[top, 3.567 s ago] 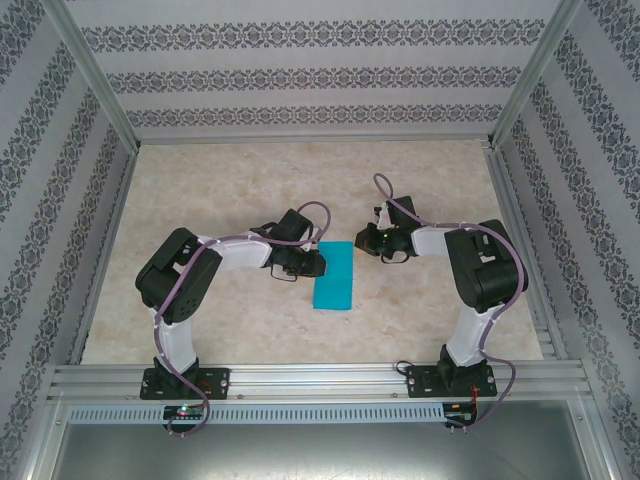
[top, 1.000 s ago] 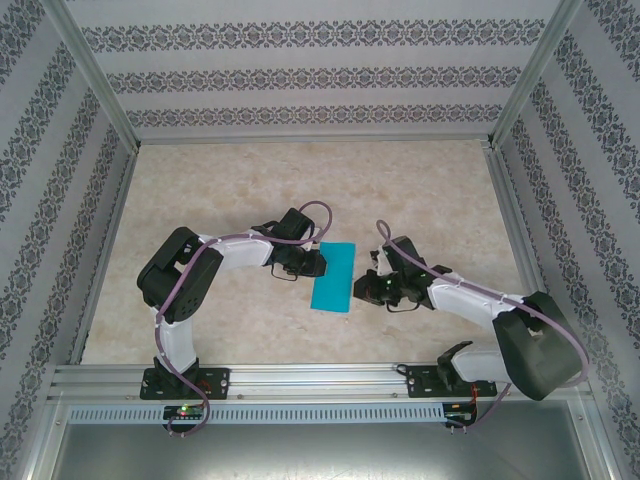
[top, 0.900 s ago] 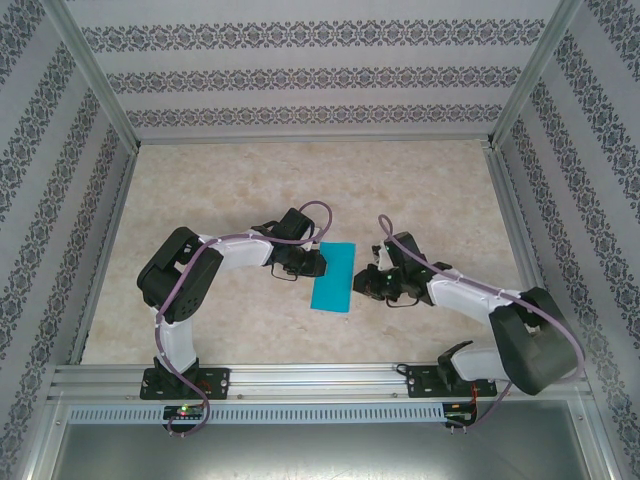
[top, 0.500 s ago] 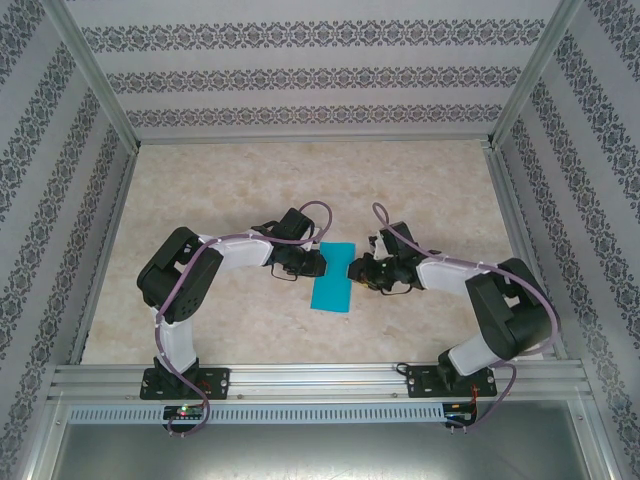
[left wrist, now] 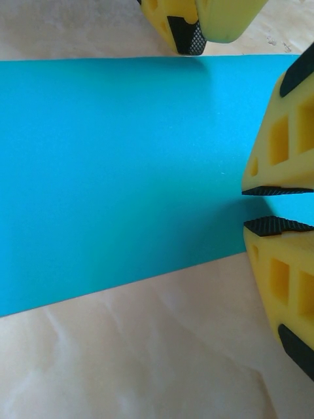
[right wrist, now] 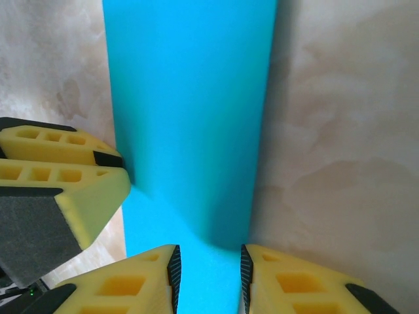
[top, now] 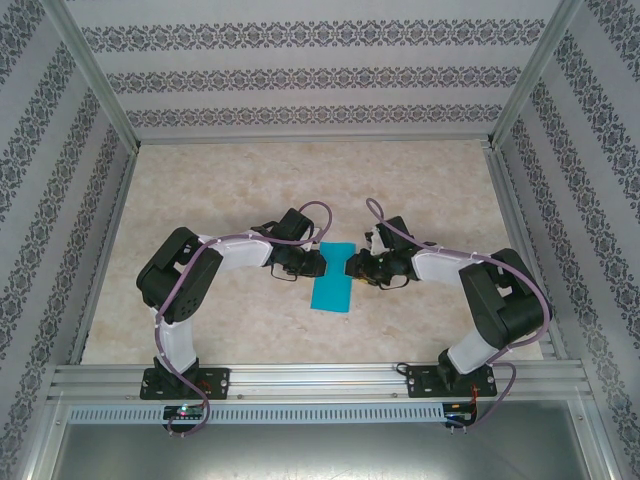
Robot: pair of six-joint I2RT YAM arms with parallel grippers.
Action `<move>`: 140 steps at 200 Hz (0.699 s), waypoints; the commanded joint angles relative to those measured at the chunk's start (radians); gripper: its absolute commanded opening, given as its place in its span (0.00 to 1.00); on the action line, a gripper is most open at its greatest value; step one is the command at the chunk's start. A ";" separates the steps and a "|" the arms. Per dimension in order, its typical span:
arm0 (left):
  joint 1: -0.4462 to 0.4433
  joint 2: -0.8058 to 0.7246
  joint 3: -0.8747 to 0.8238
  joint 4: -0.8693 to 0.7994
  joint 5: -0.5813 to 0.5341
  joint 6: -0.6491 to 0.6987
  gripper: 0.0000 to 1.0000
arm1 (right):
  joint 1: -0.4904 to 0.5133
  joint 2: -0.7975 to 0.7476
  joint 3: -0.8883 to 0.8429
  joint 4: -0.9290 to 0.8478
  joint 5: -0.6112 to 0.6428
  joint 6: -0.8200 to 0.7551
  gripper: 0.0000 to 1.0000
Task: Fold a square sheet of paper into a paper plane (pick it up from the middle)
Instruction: Pick up the square sheet of paper from the center of the table.
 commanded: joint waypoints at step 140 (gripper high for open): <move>-0.017 0.120 -0.073 -0.111 -0.085 0.030 0.25 | -0.029 0.101 0.100 0.046 -0.090 -0.033 0.35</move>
